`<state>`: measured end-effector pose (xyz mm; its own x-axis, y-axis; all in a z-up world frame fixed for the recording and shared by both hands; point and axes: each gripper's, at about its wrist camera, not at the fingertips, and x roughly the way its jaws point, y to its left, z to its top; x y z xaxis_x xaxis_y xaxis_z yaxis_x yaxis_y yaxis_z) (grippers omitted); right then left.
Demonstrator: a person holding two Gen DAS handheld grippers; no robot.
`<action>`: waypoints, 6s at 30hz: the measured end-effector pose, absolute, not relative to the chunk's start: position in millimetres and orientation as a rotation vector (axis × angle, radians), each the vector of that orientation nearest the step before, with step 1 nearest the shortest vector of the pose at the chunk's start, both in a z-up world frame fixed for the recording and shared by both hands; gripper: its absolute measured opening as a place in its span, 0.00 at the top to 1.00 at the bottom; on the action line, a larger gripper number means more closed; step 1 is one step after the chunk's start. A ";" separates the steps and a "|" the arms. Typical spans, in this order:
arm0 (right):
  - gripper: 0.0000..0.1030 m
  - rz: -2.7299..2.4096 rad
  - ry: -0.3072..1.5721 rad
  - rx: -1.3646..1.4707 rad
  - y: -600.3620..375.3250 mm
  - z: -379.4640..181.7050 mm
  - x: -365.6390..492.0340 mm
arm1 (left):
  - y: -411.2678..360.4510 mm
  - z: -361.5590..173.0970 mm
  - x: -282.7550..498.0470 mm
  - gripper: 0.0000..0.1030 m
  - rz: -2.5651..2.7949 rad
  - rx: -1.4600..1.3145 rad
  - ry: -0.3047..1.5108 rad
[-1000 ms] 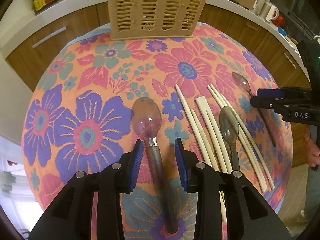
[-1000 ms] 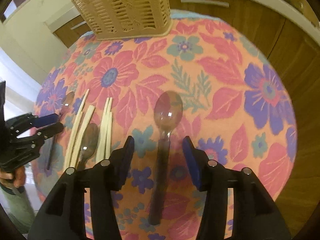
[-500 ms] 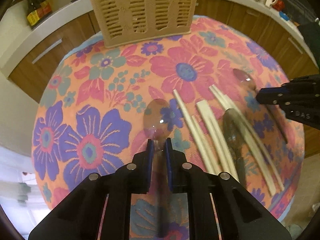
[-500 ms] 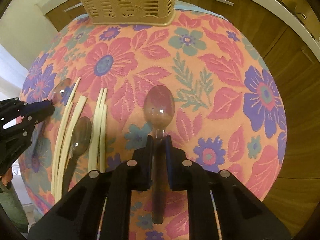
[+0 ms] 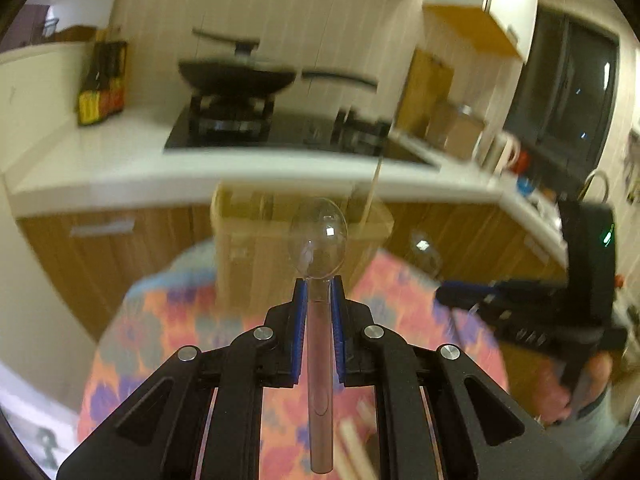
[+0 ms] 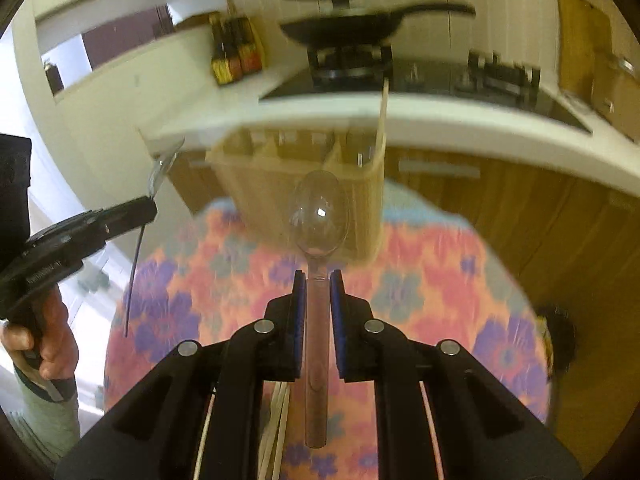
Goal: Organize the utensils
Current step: 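Carry both spoons over the beige basket and open both tools to drop them, then move both open tools back down to the utensils on the table, then close the right tool on a chopstick while the left tool closes on another chopstick, then lift both chopsticks over the beige basket and open both tools to drop them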
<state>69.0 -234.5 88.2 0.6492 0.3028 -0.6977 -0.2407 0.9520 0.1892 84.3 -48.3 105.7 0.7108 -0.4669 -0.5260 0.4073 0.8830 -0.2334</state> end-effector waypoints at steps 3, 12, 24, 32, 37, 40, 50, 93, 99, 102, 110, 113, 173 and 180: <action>0.91 0.295 0.749 0.071 -232.6 107.3 88.5 | -57.4 129.5 103.5 0.90 -0.491 -0.109 0.520; 0.91 0.326 0.494 0.160 -236.9 156.0 147.0 | -84.1 149.3 165.8 0.90 -0.536 -0.169 0.361; 0.91 0.219 0.318 0.161 -238.6 122.0 189.5 | -80.8 118.8 203.0 0.90 -0.498 -0.251 0.229; 0.90 0.221 0.298 0.157 -236.2 104.0 181.8 | -75.8 100.1 203.1 0.90 -0.489 -0.253 0.217; 0.54 0.257 0.333 0.158 -239.0 100.5 167.9 | -68.9 93.0 193.4 0.65 -0.493 -0.249 0.244; 0.52 0.232 0.331 0.153 -243.4 102.4 149.0 | -59.4 92.7 186.8 0.65 -0.529 -0.270 0.285; 0.52 0.159 0.491 0.084 -253.4 105.6 74.3 | -24.6 110.0 115.9 0.48 -0.571 -0.306 0.339; 0.70 0.217 1.061 -0.042 -188.3 -35.4 -57.4 | -69.5 -50.8 -11.9 0.59 -0.440 0.167 1.031; 0.74 0.214 1.068 -0.046 -185.4 -37.3 -57.4 | -76.0 -48.6 -10.0 0.58 -0.417 0.187 1.044; 0.90 0.207 1.080 -0.065 -183.5 -38.2 -57.0 | -77.7 -48.4 -11.5 0.61 -0.419 0.193 1.040; 0.93 0.181 1.113 -0.015 -197.1 -40.1 -55.0 | -62.9 -48.2 -7.8 0.84 -0.417 0.150 1.060; 0.93 0.182 1.125 0.024 -201.8 -41.1 -52.8 | -62.8 -48.0 -5.6 0.84 -0.422 0.135 1.069; 0.96 0.256 0.361 0.209 -243.4 151.2 144.8 | -71.2 149.8 177.5 0.96 -0.579 -0.291 0.284; 0.96 0.208 0.244 0.198 -235.2 148.3 162.7 | -78.0 136.3 198.9 0.96 -0.514 -0.254 0.242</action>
